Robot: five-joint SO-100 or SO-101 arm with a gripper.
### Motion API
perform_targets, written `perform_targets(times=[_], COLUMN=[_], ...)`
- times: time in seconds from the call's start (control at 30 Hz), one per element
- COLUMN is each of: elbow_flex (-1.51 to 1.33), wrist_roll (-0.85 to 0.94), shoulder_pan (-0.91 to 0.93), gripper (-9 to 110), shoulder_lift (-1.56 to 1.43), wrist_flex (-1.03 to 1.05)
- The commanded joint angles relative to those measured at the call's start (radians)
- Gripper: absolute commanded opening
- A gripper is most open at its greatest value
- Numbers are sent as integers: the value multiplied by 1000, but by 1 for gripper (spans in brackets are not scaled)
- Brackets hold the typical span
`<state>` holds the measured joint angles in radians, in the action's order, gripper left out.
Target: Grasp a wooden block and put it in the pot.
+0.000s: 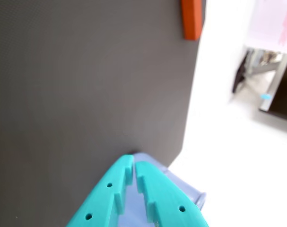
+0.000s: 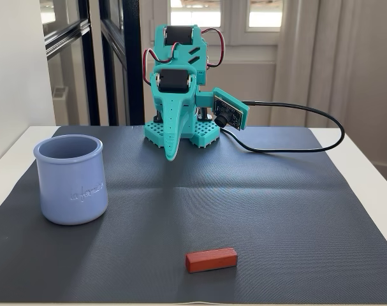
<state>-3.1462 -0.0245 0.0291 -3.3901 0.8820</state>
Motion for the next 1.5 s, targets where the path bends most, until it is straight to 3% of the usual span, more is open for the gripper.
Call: perform_targets(times=[0.0,0.83,1.47], elbow_flex=[3,12,534], wrist_roll=[-2,0,6], shoulder_pan=[0,-6,-51], gripper=[0,0,0], shoulder_lift=[-5,25,732], wrist_flex=[0,-11,-2])
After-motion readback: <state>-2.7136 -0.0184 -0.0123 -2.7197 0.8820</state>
